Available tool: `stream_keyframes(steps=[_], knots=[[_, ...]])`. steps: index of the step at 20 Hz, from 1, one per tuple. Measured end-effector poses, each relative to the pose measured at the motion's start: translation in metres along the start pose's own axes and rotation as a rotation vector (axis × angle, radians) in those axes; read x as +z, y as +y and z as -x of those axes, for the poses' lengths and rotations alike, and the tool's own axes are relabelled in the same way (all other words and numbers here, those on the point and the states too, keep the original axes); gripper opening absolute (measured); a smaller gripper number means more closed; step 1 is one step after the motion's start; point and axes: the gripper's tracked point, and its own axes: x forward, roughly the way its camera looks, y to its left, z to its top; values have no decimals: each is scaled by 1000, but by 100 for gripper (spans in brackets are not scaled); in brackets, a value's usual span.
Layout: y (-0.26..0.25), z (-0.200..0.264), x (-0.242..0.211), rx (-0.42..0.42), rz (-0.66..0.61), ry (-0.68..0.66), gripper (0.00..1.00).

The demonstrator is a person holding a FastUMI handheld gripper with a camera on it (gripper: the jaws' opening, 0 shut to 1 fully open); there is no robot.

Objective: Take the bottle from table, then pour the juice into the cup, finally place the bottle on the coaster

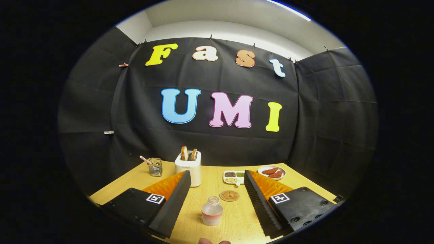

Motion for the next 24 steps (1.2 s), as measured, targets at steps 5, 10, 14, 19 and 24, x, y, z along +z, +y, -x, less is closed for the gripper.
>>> stream_keyframes(steps=[5,10,14,19,24], knots=[[10,-13,-45,4,-39,-12,97],[10,-34,-113,-36,-32,5,97],[19,-48,-156,-23,-44,15,97],[19,-57,-190,-53,-53,18,97],[18,-72,-211,-51,-25,38,97]])
